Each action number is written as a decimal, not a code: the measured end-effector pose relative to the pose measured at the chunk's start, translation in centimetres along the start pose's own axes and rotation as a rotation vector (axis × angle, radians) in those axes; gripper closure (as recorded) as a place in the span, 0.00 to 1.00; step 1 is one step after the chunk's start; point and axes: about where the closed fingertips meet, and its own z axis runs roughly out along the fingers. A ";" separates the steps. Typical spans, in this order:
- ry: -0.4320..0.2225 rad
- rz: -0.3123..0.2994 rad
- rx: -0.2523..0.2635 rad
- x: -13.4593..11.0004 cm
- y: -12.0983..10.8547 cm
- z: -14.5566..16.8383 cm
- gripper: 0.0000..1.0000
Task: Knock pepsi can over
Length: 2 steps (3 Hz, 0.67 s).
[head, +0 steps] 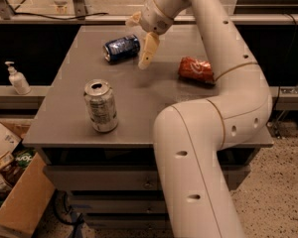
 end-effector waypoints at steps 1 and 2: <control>-0.013 0.040 0.065 0.9 -0.6 -2.0 0.00; -0.020 0.072 0.104 1.6 -0.9 -3.4 0.00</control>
Offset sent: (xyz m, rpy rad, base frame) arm 0.0625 -0.0736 0.0621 0.0497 -0.0043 -0.1397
